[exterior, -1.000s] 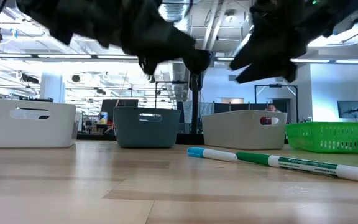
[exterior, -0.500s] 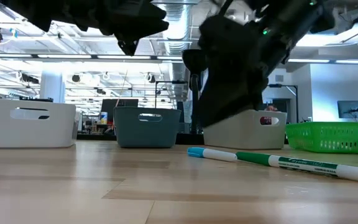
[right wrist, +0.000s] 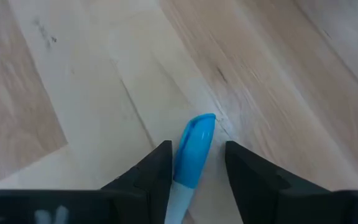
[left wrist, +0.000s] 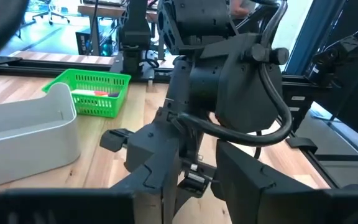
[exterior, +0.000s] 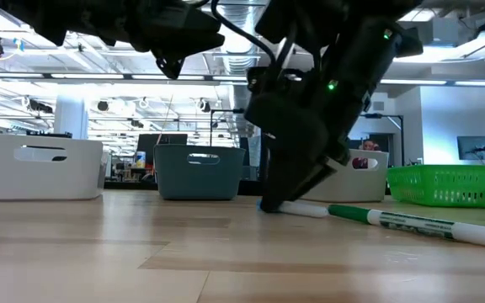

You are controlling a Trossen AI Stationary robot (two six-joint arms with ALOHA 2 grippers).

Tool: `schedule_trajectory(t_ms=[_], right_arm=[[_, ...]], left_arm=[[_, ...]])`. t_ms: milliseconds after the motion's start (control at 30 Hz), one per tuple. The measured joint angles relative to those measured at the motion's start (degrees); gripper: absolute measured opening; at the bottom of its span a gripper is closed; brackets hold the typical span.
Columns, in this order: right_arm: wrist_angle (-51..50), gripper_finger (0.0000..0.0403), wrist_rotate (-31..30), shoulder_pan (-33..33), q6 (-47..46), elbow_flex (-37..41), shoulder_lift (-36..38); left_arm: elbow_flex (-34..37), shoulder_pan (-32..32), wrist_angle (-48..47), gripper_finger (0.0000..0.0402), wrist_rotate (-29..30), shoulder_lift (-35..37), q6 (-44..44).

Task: Pick & Place Markers
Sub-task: Put the light blue highlighter pen into the green bin

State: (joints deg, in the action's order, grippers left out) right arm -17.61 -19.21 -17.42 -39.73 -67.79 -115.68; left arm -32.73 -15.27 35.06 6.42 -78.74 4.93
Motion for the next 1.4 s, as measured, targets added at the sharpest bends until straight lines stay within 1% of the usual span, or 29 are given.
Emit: schedule_trajectory(t_ms=[100, 267, 300, 400, 500, 567, 633, 700, 767, 833, 900, 967, 1067, 1233, 1333, 1400], right_arm=[[0.01, 0.0117, 0.73, 0.67, 2.94, -0.09, -0.89], [0.23, 0.0035, 1.35, 1.03, 4.54, 0.00, 0.30], [0.17, 0.0026, 1.49, 0.89, 5.35, 0.11, 0.76], [-0.84, 0.0026, 1.84, 0.01, 7.00, 0.55, 3.00], [-1.23, 0.0043, 0.67, -1.43, 6.82, 0.33, 8.16], [-4.79, 0.0047, -4.04, -2.82, 6.82, 0.26, 11.90], [-12.12, 0.0041, -11.43, -4.66, 6.59, 0.31, 15.58], [-20.92, 0.0029, -18.11, -6.39, 3.26, 0.31, 19.62], [-31.18, 0.0027, -23.83, -8.30, -4.45, 0.95, 23.29], [-40.99, 0.0027, -28.23, -10.34, -14.28, 2.99, 26.46], [-49.04, 0.0027, -30.40, -12.05, -25.29, 5.82, 29.40], [-54.02, 0.0034, -30.58, -13.16, -34.14, 9.96, 32.20], [-53.08, 0.0039, -30.35, -13.68, -39.35, 17.84, 36.00], [-44.92, 0.0028, -29.61, -11.18, -40.32, 29.63, 41.44], [-41.66, 0.0030, -28.87, -8.84, -41.49, 33.84, 43.65], [-40.09, 0.0041, -29.16, -7.54, -41.46, 35.68, 44.36]], left_arm=[[0.00, 0.00, -0.05, 0.0104, 0.02, 0.00, 0.00], [0.00, 0.00, -0.04, 0.0104, 0.02, -0.02, 0.00], [0.00, 0.00, -0.01, 0.0104, 0.01, -0.02, 0.00], [0.00, 0.00, -0.03, 0.0104, 0.00, -0.02, 0.00], [0.00, 0.00, -0.05, 0.0104, 0.00, -0.02, 0.00], [0.00, 0.00, -0.08, 0.0104, 0.00, -0.02, 0.00], [0.17, -0.04, -0.03, 0.0104, 0.00, -0.02, 0.00], [0.98, -0.04, -0.01, 0.0104, 0.00, -0.02, 0.02], [1.70, -0.04, -0.30, 0.0104, 0.00, -0.07, 0.02], [2.18, 0.00, -0.16, 0.0104, 0.00, -0.07, 0.17], [2.38, -0.02, -0.18, 0.0104, 0.58, -0.07, 1.46], [2.38, -0.02, -0.02, 0.0104, 1.50, -0.07, 1.79], [2.38, 0.00, 0.03, 0.0104, 2.61, -0.07, 1.52], [2.38, 0.00, 0.10, 0.0104, 2.65, -0.07, 1.49], [2.38, 0.00, 0.12, 0.0104, 2.67, -0.07, 1.46], [2.38, 0.00, 0.23, 0.0104, 2.70, -0.07, 1.44]])
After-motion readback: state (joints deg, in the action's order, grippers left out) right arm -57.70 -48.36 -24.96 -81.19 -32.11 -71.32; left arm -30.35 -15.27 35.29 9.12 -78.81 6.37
